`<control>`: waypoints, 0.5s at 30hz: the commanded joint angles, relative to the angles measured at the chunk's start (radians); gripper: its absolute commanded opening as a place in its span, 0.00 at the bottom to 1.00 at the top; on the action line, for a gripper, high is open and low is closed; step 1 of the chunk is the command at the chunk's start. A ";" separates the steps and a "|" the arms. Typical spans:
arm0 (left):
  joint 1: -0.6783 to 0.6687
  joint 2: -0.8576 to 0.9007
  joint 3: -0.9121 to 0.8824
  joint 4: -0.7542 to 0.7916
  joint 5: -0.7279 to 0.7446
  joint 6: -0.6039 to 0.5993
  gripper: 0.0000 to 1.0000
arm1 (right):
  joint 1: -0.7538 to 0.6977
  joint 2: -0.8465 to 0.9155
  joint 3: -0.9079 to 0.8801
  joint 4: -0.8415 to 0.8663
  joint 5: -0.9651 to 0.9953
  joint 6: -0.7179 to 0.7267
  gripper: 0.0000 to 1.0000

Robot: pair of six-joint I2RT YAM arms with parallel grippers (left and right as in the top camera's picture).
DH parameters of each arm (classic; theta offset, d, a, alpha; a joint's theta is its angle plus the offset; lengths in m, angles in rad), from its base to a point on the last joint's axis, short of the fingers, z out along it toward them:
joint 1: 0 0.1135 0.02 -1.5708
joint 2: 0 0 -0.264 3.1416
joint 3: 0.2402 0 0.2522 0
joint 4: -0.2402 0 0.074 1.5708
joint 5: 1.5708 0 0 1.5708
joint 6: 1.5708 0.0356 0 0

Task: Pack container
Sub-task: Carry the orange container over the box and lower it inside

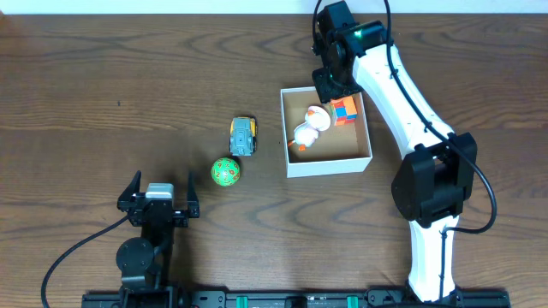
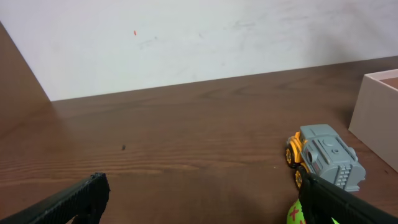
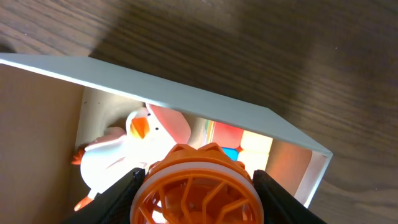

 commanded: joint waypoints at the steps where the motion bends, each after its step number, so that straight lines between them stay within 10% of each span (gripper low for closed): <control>1: 0.004 -0.001 -0.016 -0.036 0.008 0.005 0.98 | 0.001 0.000 -0.008 -0.007 0.010 0.019 0.49; 15: 0.004 -0.001 -0.016 -0.036 0.008 0.005 0.98 | -0.011 0.000 -0.101 0.047 0.040 0.019 0.52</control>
